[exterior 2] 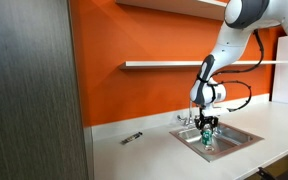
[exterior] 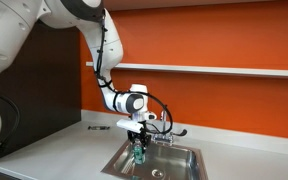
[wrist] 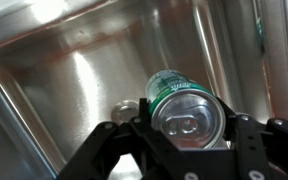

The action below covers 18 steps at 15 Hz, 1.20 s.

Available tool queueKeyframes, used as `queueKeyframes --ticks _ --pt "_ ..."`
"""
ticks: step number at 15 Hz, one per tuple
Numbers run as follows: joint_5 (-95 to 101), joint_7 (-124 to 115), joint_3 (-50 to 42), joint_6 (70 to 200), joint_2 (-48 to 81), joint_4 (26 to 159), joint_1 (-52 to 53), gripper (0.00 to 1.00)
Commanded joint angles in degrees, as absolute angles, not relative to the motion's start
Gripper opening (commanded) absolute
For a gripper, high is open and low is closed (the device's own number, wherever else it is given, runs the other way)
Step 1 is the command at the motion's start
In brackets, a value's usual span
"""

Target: Place the soda can inside the sink

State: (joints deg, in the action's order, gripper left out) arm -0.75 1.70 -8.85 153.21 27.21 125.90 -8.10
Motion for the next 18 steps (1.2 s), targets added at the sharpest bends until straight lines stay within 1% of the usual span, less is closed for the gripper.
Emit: queueKeyframes --ticks 1,18 --pt "-2.61 1.29 -7.67 154.30 30.39 122.62 -9.99 0.38" --pt "-6.77 1.88 -4.11 153.22 42.66 113.10 -12.48 0.38"
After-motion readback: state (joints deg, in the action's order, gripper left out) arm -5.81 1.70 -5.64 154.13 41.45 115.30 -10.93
